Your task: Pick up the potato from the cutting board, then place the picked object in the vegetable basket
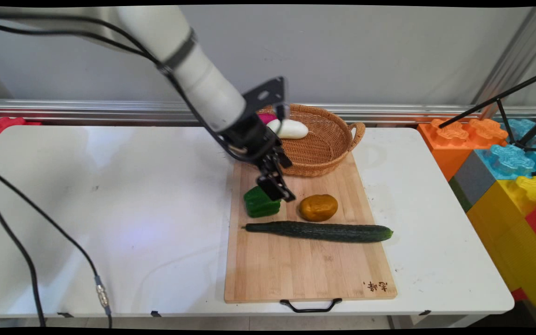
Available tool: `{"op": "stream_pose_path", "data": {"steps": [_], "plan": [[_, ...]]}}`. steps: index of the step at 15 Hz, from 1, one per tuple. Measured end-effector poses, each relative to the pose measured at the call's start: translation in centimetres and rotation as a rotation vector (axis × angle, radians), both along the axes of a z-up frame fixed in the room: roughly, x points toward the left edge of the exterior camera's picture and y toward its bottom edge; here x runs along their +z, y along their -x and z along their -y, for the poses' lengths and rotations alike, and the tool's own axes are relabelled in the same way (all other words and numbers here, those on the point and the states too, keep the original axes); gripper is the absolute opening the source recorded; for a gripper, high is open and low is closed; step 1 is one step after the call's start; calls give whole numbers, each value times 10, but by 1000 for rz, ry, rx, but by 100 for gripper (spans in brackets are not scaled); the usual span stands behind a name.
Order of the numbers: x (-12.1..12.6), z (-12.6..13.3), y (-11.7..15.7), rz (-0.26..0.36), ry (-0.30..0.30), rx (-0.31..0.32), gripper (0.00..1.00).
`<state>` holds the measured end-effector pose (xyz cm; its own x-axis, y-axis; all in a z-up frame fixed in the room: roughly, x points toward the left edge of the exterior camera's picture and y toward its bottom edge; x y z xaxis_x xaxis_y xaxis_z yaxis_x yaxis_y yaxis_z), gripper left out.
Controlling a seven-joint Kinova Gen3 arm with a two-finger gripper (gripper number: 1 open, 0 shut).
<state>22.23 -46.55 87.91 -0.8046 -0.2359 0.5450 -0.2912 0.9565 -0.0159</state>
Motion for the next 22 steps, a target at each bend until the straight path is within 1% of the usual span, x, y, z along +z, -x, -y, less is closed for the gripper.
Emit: {"op": "stream_pose_path", "data": {"steps": [2, 4, 8, 13, 14, 19, 22], "plan": [[-18, 6, 18, 5, 8, -2, 100], [-30, 9, 27, 9, 12, -1, 100], [-65, 19, 48, 17, 29, 7, 100], [-91, 30, 64, 17, 46, 36, 100], [-94, 31, 66, 18, 48, 41, 0], [-100, 31, 70, 24, 34, 56, 0], [-92, 30, 73, 17, 21, 73, 0]]}}
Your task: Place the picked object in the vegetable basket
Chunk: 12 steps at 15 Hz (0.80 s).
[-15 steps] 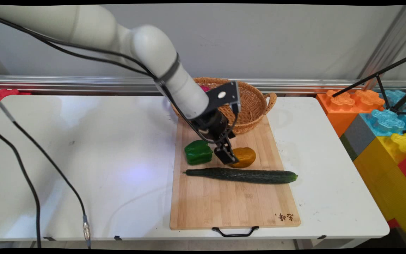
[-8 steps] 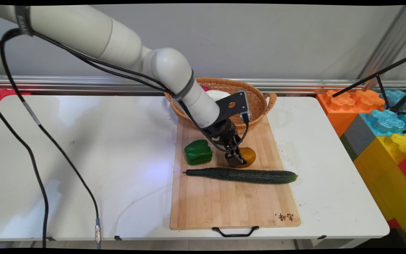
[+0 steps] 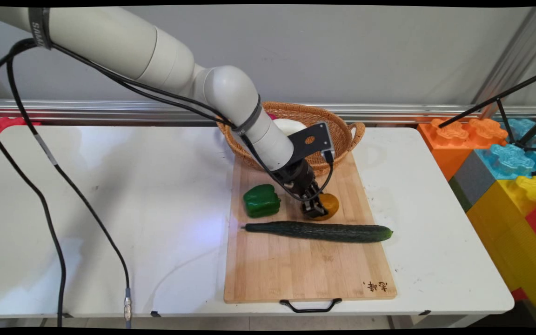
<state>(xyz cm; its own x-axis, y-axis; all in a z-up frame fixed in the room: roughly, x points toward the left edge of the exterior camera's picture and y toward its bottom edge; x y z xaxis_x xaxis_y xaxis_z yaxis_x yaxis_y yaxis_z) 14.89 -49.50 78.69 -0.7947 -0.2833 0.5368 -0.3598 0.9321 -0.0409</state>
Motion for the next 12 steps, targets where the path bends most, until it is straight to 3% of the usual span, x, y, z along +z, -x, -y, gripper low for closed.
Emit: {"op": "stream_pose_path", "data": {"steps": [7, 12], "plan": [[81, 11, 19, -61, 48, 92, 0], [122, 49, 18, -68, 142, 209, 0]]}}
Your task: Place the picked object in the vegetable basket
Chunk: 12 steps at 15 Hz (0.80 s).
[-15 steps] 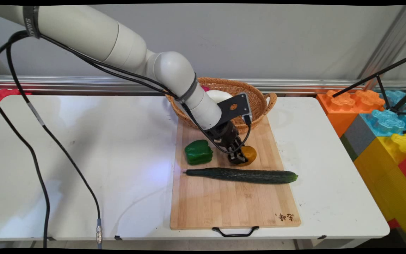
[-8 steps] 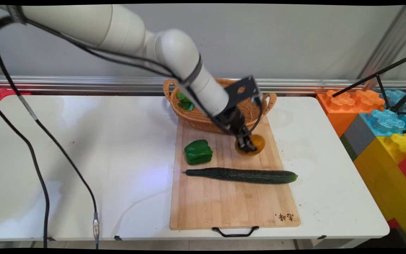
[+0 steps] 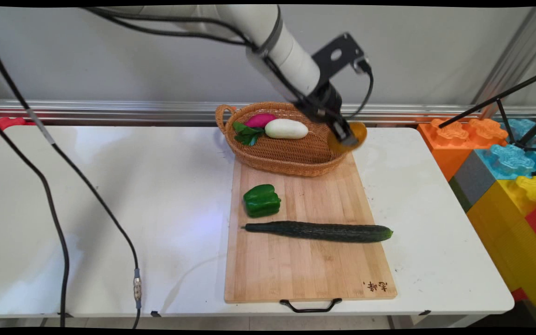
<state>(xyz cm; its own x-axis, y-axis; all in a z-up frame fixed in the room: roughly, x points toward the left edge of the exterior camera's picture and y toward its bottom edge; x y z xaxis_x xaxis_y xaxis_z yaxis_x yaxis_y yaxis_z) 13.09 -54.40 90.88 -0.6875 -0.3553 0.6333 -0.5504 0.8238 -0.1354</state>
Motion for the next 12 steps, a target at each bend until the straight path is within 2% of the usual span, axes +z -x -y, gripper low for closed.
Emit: {"op": "stream_pose_path", "data": {"steps": [2, 5, 9, 12], "plan": [[2, 23, -9, 9, 33, 67, 0], [-16, 57, -22, 24, 48, 153, 0], [-62, 87, -41, 59, 4, 231, 0], [-90, 99, -48, 73, -31, 245, 0]]}}
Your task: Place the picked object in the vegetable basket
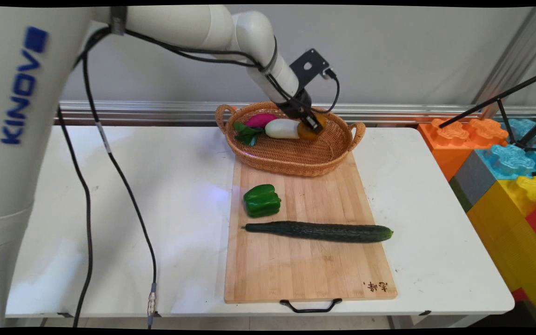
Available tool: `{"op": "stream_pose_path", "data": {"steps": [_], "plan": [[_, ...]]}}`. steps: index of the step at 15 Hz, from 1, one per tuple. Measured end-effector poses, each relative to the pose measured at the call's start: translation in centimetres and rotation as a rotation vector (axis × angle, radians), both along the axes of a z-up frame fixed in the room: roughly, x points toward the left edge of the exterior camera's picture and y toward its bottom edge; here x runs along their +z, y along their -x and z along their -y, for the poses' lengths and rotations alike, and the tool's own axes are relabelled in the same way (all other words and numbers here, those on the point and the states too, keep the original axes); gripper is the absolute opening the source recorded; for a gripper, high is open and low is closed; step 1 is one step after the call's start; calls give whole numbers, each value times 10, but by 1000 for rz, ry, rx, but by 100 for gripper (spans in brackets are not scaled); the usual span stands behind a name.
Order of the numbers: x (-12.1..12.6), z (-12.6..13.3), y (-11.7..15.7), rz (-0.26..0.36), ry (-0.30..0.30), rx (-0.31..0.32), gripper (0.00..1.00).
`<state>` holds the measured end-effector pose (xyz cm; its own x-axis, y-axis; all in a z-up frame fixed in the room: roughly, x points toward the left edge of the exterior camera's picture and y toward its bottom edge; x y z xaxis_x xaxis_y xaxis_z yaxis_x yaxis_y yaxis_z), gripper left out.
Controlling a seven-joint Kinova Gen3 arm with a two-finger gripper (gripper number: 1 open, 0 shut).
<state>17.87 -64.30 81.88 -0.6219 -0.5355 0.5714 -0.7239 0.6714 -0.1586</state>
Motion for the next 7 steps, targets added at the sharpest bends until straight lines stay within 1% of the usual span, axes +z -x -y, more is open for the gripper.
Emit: {"op": "stream_pose_path", "data": {"steps": [1, 3, 4, 7], "plan": [[-6, 3, 0, -1, -11, -3, 0], [-11, 9, 6, -12, -21, -20, 0], [-9, 12, 9, -20, -20, -31, 100], [6, 16, 19, -30, -6, -61, 100]]}}
